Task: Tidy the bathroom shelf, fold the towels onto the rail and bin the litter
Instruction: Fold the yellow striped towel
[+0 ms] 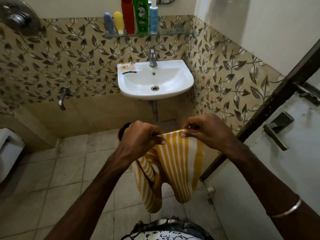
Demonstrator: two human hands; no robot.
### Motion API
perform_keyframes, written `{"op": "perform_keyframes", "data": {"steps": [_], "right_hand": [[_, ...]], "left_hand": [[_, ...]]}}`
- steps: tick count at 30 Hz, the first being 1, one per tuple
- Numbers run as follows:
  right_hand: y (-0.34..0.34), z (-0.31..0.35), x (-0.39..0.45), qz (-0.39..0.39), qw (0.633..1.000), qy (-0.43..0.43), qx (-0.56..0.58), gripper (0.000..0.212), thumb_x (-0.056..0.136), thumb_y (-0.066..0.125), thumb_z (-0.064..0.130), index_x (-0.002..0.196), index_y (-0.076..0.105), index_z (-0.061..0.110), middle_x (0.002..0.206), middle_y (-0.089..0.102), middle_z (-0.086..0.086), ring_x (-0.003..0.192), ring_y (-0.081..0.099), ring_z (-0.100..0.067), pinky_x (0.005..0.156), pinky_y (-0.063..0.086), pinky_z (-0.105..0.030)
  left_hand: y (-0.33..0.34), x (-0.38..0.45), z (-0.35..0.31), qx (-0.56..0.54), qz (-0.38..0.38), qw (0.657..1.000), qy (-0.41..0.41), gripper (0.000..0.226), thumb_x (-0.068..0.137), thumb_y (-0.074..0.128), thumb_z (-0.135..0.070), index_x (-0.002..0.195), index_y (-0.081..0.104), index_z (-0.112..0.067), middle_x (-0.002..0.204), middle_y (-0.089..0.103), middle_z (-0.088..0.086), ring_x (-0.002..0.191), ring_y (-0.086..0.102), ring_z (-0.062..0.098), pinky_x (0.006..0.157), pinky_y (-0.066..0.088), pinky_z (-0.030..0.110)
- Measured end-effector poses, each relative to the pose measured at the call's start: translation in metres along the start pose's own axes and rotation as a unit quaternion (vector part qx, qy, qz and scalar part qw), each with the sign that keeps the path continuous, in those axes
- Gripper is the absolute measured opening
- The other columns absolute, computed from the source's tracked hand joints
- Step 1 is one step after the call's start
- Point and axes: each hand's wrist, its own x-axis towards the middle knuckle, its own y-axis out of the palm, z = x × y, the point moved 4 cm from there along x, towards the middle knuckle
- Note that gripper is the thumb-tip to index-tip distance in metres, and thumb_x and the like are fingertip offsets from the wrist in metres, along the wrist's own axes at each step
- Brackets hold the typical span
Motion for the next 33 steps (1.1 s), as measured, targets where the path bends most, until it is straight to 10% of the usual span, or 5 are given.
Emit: {"op": "perform_keyframes", "data": {"steps": [6, 13, 22, 29, 33], "right_hand": [[0.002, 0.0, -0.004, -0.052, 0.997, 0.029, -0.05, 0.016, 0.083, 0.08, 0.024, 0.098, 0.077, 0.02, 0.104, 0.06, 0.0, 0.093, 0.059, -0.012, 0.073, 0.052, -0.027], [0.004, -0.001, 0.003, -0.013, 0.981, 0.067, -0.18, 0.02, 0.078, 0.08, 0.04, 0.097, 0.074, 0.036, 0.135, 0.049, 0.007, 0.134, 0.034, -0.018, 0.107, 0.028, -0.044], [0.01, -0.044, 0.004, 0.059, 0.979, 0.146, 0.13, 0.024, 0.085, 0.076, 0.021, 0.09, 0.065, 0.043, 0.1, 0.063, 0.007, 0.09, 0.062, -0.013, 0.052, 0.055, -0.024], [0.051, -0.023, -0.011, 0.263, 0.897, 0.089, 0.343, 0.036, 0.092, 0.06, -0.005, 0.107, 0.078, 0.023, 0.119, 0.073, 0.009, 0.114, 0.065, -0.006, 0.088, 0.056, -0.021], [0.061, -0.001, -0.001, 0.156, 0.945, 0.047, 0.283, 0.03, 0.085, 0.07, -0.005, 0.102, 0.077, 0.018, 0.107, 0.076, 0.003, 0.101, 0.072, -0.008, 0.087, 0.061, -0.033]], "left_hand": [[0.003, 0.003, -0.006, 0.024, -0.012, 1.0, 0.006, 0.018, 0.081, 0.08, -0.036, 0.094, 0.079, -0.023, 0.084, 0.075, -0.005, 0.074, 0.064, 0.006, 0.066, 0.049, 0.026], [0.004, 0.006, -0.005, 0.053, -0.01, 0.999, 0.01, 0.019, 0.082, 0.078, -0.038, 0.096, 0.079, -0.025, 0.086, 0.075, -0.006, 0.08, 0.068, 0.01, 0.066, 0.046, 0.025], [-0.011, 0.017, 0.038, -0.079, -0.158, 0.977, -0.12, 0.027, 0.073, 0.082, -0.05, 0.079, 0.078, -0.023, 0.073, 0.072, -0.009, 0.065, 0.064, 0.0, 0.055, 0.045, 0.021], [-0.015, 0.021, 0.067, -0.162, -0.247, 0.929, -0.222, 0.033, 0.072, 0.08, -0.057, 0.071, 0.074, -0.024, 0.065, 0.07, -0.014, 0.056, 0.063, -0.003, 0.056, 0.046, 0.021], [-0.003, 0.025, 0.07, -0.311, -0.218, 0.892, -0.246, 0.027, 0.069, 0.087, -0.044, 0.068, 0.073, -0.021, 0.066, 0.072, -0.006, 0.064, 0.066, 0.006, 0.062, 0.049, 0.027]]}}
